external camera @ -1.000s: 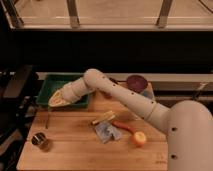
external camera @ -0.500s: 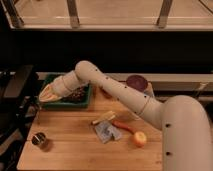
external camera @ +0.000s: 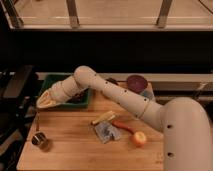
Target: Place fork in metal cup
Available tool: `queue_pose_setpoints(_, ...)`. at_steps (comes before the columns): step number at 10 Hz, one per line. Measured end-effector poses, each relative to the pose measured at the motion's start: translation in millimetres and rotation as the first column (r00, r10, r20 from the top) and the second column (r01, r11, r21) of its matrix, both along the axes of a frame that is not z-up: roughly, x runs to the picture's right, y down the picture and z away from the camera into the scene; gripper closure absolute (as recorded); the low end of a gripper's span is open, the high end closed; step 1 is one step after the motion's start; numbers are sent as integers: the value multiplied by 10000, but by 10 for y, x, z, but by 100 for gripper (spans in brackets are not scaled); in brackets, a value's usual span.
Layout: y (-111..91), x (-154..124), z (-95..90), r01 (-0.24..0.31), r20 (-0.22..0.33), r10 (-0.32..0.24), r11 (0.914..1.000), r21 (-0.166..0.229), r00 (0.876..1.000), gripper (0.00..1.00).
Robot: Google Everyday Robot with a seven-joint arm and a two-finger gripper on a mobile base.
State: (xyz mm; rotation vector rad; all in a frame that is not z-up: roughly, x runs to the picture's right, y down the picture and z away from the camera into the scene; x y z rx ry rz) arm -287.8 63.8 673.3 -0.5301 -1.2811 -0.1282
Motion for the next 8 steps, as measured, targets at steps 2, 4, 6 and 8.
queue_pose_setpoints(2, 108, -2, -35, -43, 117, 45, 9999, -146, 9999, 100)
queue_pose_setpoints(4, 191, 5, -44, -72, 184, 77, 9995, -309, 9998, 100)
queue_pose_setpoints(6, 268, -3, -35, -43, 207, 53, 9990, -455, 9998, 100)
queue_pose_setpoints(8, 364, 11, 47, -61, 101, 68, 9975, -702, 9999, 97)
